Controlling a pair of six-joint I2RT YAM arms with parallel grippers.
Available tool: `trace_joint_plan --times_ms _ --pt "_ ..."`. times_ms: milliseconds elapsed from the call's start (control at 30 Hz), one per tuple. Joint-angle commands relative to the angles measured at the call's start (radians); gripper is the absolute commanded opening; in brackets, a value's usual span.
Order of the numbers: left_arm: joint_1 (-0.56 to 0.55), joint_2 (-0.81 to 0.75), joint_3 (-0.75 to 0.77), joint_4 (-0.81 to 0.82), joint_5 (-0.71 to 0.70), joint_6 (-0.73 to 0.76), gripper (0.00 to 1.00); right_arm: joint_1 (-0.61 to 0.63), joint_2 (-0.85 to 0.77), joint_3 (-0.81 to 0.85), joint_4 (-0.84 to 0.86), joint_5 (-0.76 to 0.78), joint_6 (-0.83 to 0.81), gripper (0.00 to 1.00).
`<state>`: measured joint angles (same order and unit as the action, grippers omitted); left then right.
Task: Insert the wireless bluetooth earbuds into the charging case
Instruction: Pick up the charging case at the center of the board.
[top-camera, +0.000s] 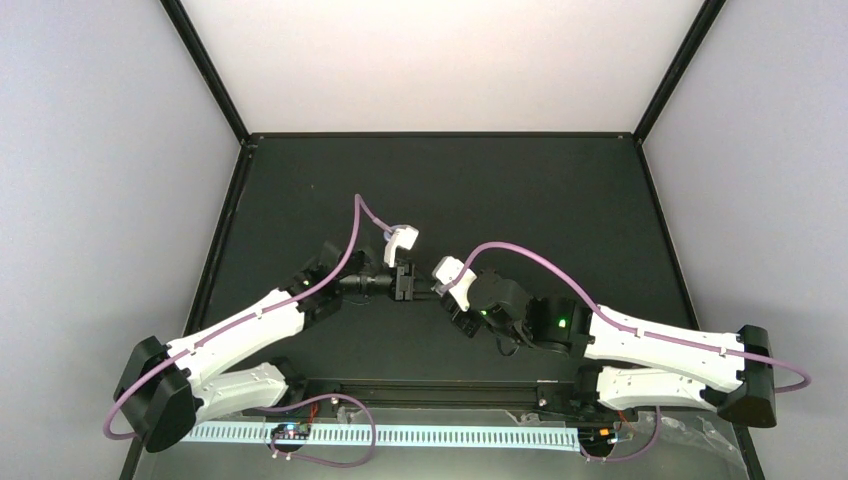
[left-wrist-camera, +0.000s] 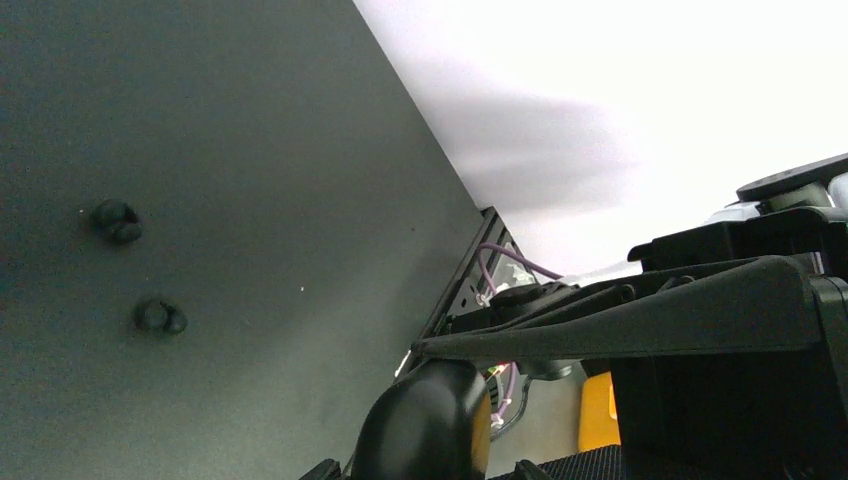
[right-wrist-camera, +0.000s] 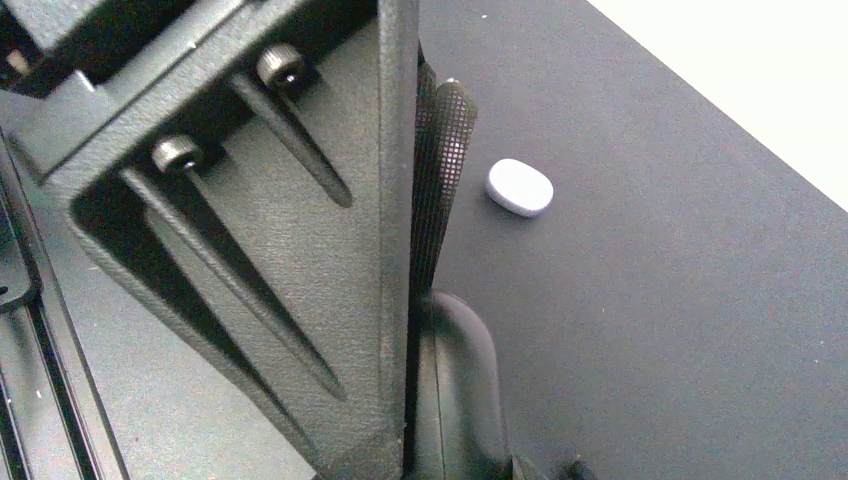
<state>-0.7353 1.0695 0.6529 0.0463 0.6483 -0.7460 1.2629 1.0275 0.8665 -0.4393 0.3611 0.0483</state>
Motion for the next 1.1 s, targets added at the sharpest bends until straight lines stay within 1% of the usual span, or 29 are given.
trace_joint_plan --times_ms 0,167,433,600,900,1067 --pt "-0.012 0.011 0.035 0.034 0.033 -0.020 0.41 0.007 0.001 0.032 0.049 0.013 -0.013 0.19" --pt "-0.019 0.020 0.028 0.051 0.039 -0.030 0.35 0.007 0.002 0.031 0.062 0.027 -0.014 0.19" --pt "-0.029 0.023 0.013 0.075 0.042 -0.053 0.35 0.007 0.006 0.032 0.084 0.052 -0.011 0.19" --pt "-0.032 0.012 0.003 0.086 0.042 -0.065 0.39 0.006 -0.001 0.029 0.090 0.064 -0.012 0.19" --pt "-0.033 0.008 -0.011 0.087 0.045 -0.097 0.38 0.007 -0.013 0.014 0.102 0.106 -0.013 0.19" --pt "-0.033 0.000 -0.021 0.085 0.045 -0.118 0.46 0.006 -0.014 0.005 0.106 0.130 -0.022 0.19"
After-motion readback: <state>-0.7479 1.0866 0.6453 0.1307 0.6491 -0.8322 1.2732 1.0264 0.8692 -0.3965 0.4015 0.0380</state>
